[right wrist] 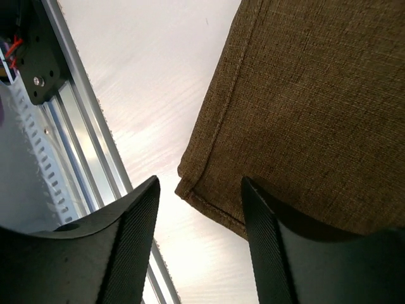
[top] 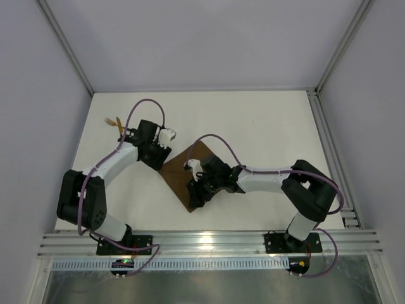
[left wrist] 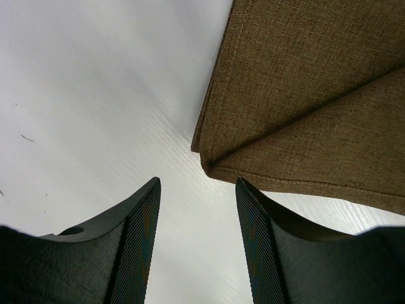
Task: Fold the napkin into a case and place the utensils inside
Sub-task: Fold the top corner of the square-folded napkin at the center of the board, then smooth out the upper triangle-folded napkin at the center of the board.
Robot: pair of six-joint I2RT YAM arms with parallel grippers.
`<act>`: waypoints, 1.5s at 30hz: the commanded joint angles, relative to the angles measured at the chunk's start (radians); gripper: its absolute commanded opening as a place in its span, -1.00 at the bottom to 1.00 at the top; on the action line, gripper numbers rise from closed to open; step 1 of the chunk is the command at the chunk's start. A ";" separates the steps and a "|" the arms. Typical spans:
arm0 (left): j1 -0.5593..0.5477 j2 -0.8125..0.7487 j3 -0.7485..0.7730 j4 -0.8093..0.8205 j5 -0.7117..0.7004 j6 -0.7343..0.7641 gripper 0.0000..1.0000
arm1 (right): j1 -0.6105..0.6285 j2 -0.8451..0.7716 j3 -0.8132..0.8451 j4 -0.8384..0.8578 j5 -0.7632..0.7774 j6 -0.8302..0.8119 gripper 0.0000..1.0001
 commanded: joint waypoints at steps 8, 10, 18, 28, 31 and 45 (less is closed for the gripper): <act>-0.031 -0.070 0.018 -0.071 0.049 0.032 0.02 | -0.060 -0.300 0.002 -0.147 0.316 0.121 0.18; -0.045 -0.057 -0.002 -0.056 0.033 0.032 0.00 | -0.147 -0.397 -0.099 -0.162 0.364 0.222 0.17; -0.051 -0.013 -0.033 0.001 0.000 0.030 0.08 | -0.409 -0.683 -0.365 -0.180 0.324 0.388 0.37; -0.051 0.050 -0.063 0.063 -0.030 0.020 0.06 | -0.453 -0.559 -0.332 -0.118 0.334 0.075 -0.08; -0.051 0.059 -0.067 0.069 -0.031 0.015 0.04 | -0.453 -0.465 -0.306 -0.116 0.311 0.065 -0.10; -0.051 0.072 -0.093 0.095 -0.063 0.021 0.01 | -0.475 -0.279 -0.348 0.129 0.220 0.215 -0.17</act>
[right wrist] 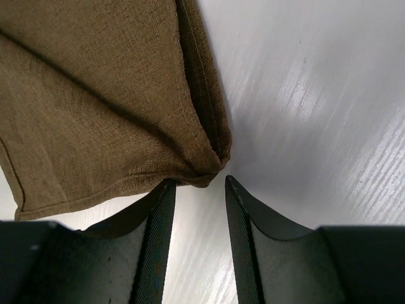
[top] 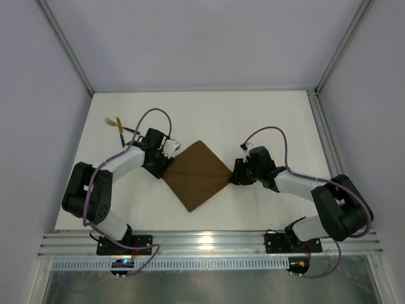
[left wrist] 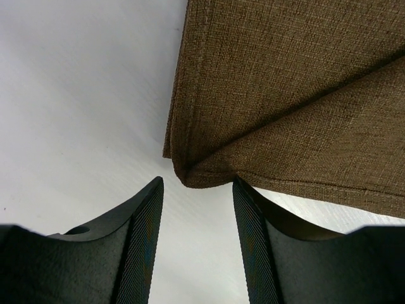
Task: Fold the napkin into a case and place the utensils inside
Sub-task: Smooth out the upper triangle-folded napkin at the center of the board.
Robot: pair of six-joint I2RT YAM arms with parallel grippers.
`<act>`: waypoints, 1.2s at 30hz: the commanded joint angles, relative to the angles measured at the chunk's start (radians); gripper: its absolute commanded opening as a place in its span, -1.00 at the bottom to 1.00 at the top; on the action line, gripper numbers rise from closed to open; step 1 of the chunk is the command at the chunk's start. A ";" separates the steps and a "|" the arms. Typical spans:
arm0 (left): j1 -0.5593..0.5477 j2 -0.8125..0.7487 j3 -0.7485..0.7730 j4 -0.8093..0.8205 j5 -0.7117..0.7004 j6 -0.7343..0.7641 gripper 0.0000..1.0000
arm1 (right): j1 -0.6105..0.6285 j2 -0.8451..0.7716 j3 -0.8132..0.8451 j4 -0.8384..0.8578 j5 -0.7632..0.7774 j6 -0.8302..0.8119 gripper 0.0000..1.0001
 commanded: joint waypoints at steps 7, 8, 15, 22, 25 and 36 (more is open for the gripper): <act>-0.005 0.031 -0.027 0.065 -0.032 0.006 -0.15 | -0.045 0.062 -0.041 0.192 -0.005 0.133 -0.64; -0.003 0.031 -0.029 0.067 -0.060 0.009 -0.20 | -0.048 0.061 -0.041 0.190 0.000 0.141 -0.69; -0.003 0.048 -0.038 0.080 -0.071 0.014 -0.47 | -0.057 0.025 -0.052 0.213 0.052 0.164 -0.89; -0.003 0.049 -0.035 0.080 -0.072 0.015 -0.49 | -0.061 0.030 -0.033 0.206 0.066 0.155 -0.87; -0.003 0.043 -0.031 0.076 -0.067 0.015 -0.49 | -0.059 0.019 -0.012 0.152 0.067 0.124 -0.69; -0.003 0.011 -0.011 0.042 -0.044 0.015 -0.47 | -0.053 -0.229 0.033 -0.160 0.113 0.057 -0.36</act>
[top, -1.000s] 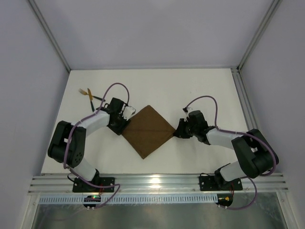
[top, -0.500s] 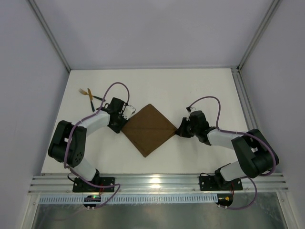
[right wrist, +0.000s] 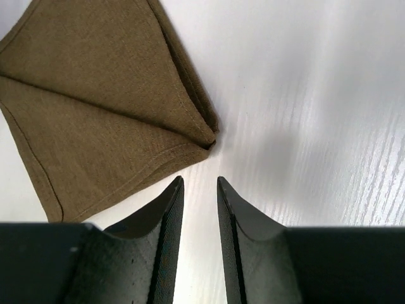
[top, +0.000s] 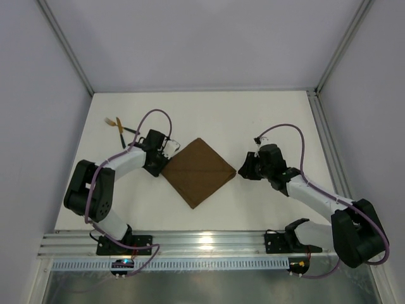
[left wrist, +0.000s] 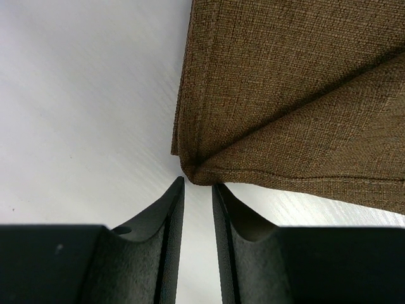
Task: Fold the napkin into a case and place the utensils inside
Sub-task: Smooth out the upper triangle-folded napkin at the center of the board.
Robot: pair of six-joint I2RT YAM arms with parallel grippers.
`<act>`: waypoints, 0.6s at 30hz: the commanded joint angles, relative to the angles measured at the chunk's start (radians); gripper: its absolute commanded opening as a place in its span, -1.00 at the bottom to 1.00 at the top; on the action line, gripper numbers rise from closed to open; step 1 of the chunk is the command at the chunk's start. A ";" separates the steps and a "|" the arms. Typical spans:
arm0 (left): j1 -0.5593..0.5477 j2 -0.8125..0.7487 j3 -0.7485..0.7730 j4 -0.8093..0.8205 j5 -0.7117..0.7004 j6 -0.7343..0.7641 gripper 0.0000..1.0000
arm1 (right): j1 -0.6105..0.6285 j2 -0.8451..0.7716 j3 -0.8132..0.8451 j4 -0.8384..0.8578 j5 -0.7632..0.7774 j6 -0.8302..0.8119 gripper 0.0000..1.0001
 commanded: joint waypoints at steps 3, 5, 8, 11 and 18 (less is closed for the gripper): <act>-0.002 -0.024 0.017 -0.013 0.011 0.009 -0.46 | 0.044 0.000 0.039 0.014 -0.043 0.006 -0.31; -0.002 -0.032 0.020 -0.021 0.011 0.009 -0.45 | 0.061 0.023 0.036 0.074 -0.061 0.057 -0.26; -0.002 -0.046 0.023 -0.033 0.011 0.012 -0.42 | 0.113 0.054 0.029 0.138 -0.067 0.110 -0.24; -0.002 -0.067 0.023 -0.045 0.037 0.020 -0.36 | 0.262 0.061 0.075 0.161 -0.044 0.046 -0.24; -0.002 -0.066 0.036 -0.055 -0.004 0.020 -0.34 | 0.571 0.170 0.273 -0.015 -0.064 -0.394 -0.14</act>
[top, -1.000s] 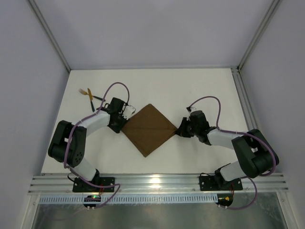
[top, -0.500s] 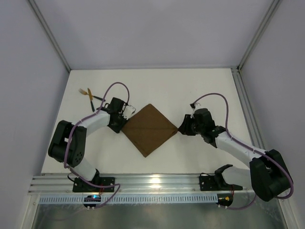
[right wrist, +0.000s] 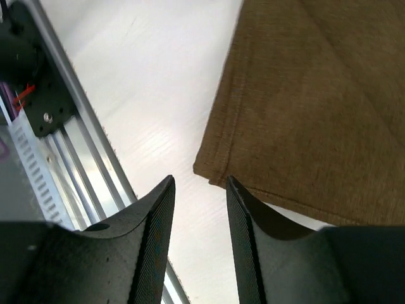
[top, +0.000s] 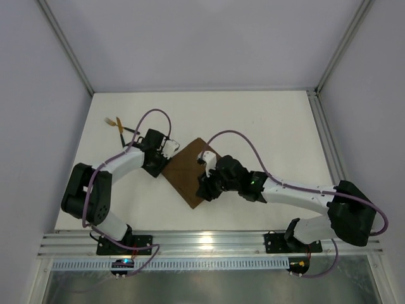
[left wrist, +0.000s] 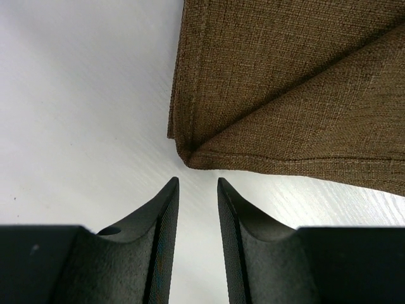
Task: Fold the napkin into a case and place the utensils inside
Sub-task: Smooth out the upper triangle-folded napkin at the center of the board.
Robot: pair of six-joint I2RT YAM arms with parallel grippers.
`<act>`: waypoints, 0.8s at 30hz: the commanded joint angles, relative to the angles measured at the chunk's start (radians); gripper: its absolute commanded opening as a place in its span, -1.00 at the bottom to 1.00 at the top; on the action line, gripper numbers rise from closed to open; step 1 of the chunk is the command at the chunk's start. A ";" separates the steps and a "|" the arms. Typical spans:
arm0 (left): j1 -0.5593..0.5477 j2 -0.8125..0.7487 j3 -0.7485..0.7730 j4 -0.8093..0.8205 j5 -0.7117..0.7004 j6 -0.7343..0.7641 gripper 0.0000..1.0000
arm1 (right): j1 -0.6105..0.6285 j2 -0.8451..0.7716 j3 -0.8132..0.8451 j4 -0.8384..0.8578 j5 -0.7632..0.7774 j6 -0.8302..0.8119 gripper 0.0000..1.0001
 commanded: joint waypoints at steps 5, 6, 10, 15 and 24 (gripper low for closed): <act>-0.002 -0.038 0.024 -0.006 -0.038 0.020 -0.34 | 0.104 0.168 0.187 -0.241 0.070 -0.349 -0.08; -0.002 -0.040 0.024 -0.006 -0.040 0.021 -0.34 | 0.112 0.186 0.201 -0.259 0.074 -0.365 -0.07; -0.002 -0.040 0.024 -0.008 -0.047 0.021 -0.33 | 0.157 0.271 0.282 -0.325 0.103 -0.431 -0.05; -0.002 -0.034 0.023 -0.009 -0.053 0.021 -0.33 | 0.169 0.337 0.311 -0.316 0.113 -0.472 -0.05; 0.000 -0.035 0.021 -0.012 -0.055 0.024 -0.33 | 0.169 0.392 0.324 -0.313 0.122 -0.471 -0.30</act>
